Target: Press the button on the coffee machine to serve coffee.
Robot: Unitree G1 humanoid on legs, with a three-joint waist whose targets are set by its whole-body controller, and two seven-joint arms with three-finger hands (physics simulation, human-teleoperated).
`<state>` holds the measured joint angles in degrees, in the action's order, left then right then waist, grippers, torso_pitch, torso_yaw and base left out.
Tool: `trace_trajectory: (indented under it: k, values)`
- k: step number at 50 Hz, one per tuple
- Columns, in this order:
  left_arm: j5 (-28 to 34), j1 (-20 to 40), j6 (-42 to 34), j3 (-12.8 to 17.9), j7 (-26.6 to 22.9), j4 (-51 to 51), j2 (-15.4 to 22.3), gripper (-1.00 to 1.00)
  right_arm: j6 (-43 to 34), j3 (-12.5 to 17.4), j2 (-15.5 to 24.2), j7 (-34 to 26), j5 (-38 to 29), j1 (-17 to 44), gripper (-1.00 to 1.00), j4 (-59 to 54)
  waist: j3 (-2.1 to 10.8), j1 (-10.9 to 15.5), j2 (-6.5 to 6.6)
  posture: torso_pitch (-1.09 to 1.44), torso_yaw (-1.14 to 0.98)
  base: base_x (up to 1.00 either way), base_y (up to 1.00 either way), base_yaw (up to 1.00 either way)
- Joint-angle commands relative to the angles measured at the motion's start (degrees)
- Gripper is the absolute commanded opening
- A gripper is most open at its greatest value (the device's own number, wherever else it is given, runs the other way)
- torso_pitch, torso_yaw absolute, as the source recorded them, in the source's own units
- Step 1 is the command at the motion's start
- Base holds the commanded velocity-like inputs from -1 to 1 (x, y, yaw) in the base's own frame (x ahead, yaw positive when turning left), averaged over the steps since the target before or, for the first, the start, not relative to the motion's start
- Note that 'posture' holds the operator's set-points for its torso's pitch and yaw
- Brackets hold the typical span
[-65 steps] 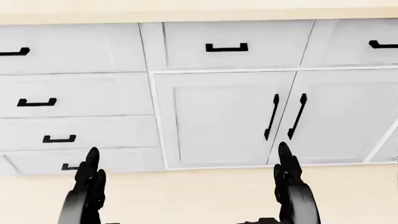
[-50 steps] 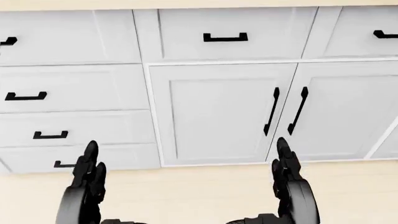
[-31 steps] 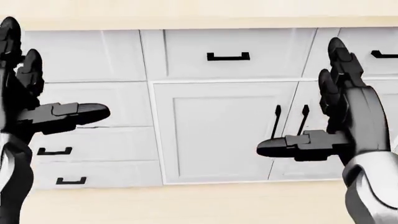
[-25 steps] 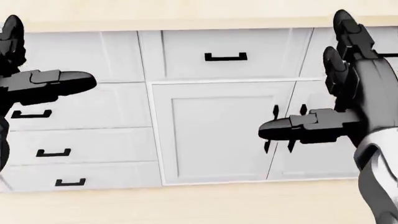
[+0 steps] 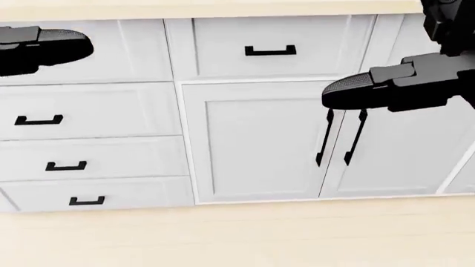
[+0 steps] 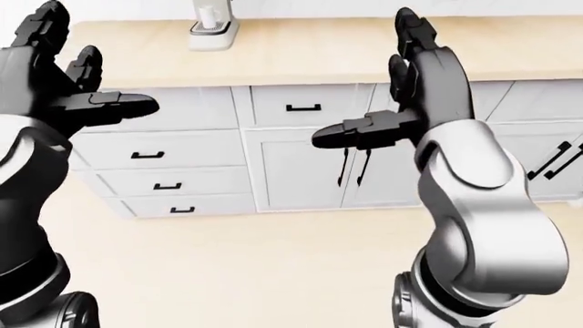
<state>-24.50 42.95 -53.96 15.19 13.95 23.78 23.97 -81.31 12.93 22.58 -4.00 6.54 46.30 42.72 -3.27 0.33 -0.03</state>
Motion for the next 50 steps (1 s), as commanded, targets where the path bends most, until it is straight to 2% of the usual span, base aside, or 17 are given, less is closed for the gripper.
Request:
trace_trajectory:
  k: [1,6,9,16,19,22,24,27,31,34,35,36,38,44,47,48,50]
  values:
    - [1.09,1.53,2.9,0.33,-0.41,1.31,0.63,1.0,1.04,0.32,0.76,0.09,-0.95,1.77,1.0,0.64,1.43,0.0,0.15,0.0,0.0,0.0,0.0,0.0]
    - [3.33,0.77,3.6,-0.55,-1.72,1.35,-0.4,1.0,1.48,-0.09,0.88,-0.46,-2.51,1.21,1.0,0.57,2.85,-0.03,0.38,0.0,0.0,0.0,0.01,0.0]
    - [3.84,1.09,3.35,-0.33,-2.24,1.52,-0.48,1.0,1.37,-0.07,0.8,-0.86,-3.02,1.34,1.0,0.56,2.63,-0.13,0.23,0.0,0.0,0.0,0.15,0.0]
    - [4.54,0.91,3.48,0.04,-3.28,1.45,-0.59,1.0,0.88,-0.75,1.13,-1.95,-4.4,1.38,1.0,0.43,2.39,-0.72,2.41,0.0,0.0,0.0,0.18,0.0]
    - [4.63,0.84,3.25,-0.04,-3.25,1.94,-0.75,1.0,0.65,-0.62,0.97,-2.31,-4.85,1.4,1.0,0.74,2.15,-0.82,0.91,0.0,0.0,0.0,0.34,0.0]
    - [4.89,0.73,3.69,-0.15,-3.44,1.62,-0.89,1.0,0.81,-0.51,0.78,-2.59,-5.24,1.05,1.0,0.92,2.01,-0.55,-2.45,0.0,0.0,0.0,0.34,0.0]
    - [5.06,0.63,3.76,-0.25,-3.51,1.65,-1.04,1.0,1.29,-0.53,0.65,-2.79,-5.53,0.78,1.0,0.58,2.01,-0.88,-1.08,0.0,0.0,0.0,0.34,0.0]
    - [5.09,0.6,3.58,-0.18,-3.55,1.87,-1.18,1.0,0.74,-0.58,0.74,-3.08,-5.89,1.09,1.0,0.9,2.8,-0.67,-2.27,0.0,0.0,0.0,0.34,0.0]
    - [5.34,0.33,3.78,-0.35,-3.7,1.89,-1.43,1.0,0.93,-0.95,0.58,-3.32,-6.44,1.14,1.0,0.58,1.75,-0.65,-0.19,0.0,0.0,0.0,0.34,0.0]
    - [5.9,-0.39,5.01,-0.77,-4.23,1.14,-1.73,1.0,1.77,-1.26,0.09,-3.51,-6.81,0.8,1.0,-0.15,2.14,-0.92,3.04,0.0,0.0,0.0,0.49,0.0]
    - [6.02,-0.43,4.99,-0.81,-4.31,1.17,-1.83,1.0,1.98,-1.33,-0.04,-3.58,-6.94,0.62,1.0,-0.23,3.06,-0.93,5.43,0.0,0.0,0.0,0.53,0.0]
    - [6.18,-0.45,5.23,-0.87,-4.41,0.92,-1.95,1.0,2.05,-1.35,-0.13,-3.64,-7.05,0.53,1.0,-0.22,2.58,-0.72,3.44,0.0,0.0,0.0,0.52,0.0]
    - [6.36,-0.74,5.21,-0.91,-4.49,1.25,-2.19,1.0,2.24,-1.28,-0.29,-3.82,-7.22,0.24,1.0,-0.2,1.9,-0.8,3.53,0.0,0.0,0.0,0.53,0.0]
    - [6.77,-0.77,5.49,-0.75,-4.92,0.86,-2.39,1.0,2.27,-1.01,-0.41,-4.28,-7.6,-0.15,1.0,-0.05,1.65,-1.06,-0.05,0.0,0.0,0.0,0.53,0.0]
    - [6.54,-1.06,4.84,-0.4,-4.89,1.72,-2.35,1.0,2.82,-1.08,-0.6,-4.35,-7.78,-0.37,1.0,-0.39,2.15,-0.91,-3.19,0.0,0.0,0.0,0.53,0.0]
    - [6.59,-1.16,4.97,-0.43,-4.92,1.62,-2.38,1.0,2.9,-1.11,-0.69,-4.36,-7.85,-0.39,1.0,-0.45,2.13,-1.48,-2.36,0.0,0.0,0.0,0.52,0.0]
    - [6.62,-1.33,5.21,-0.43,-4.99,1.46,-2.46,1.0,3.45,-1.17,-0.9,-4.4,-7.97,-0.76,1.0,-0.75,2.46,-0.87,-3.11,0.0,0.0,0.0,0.53,0.0]
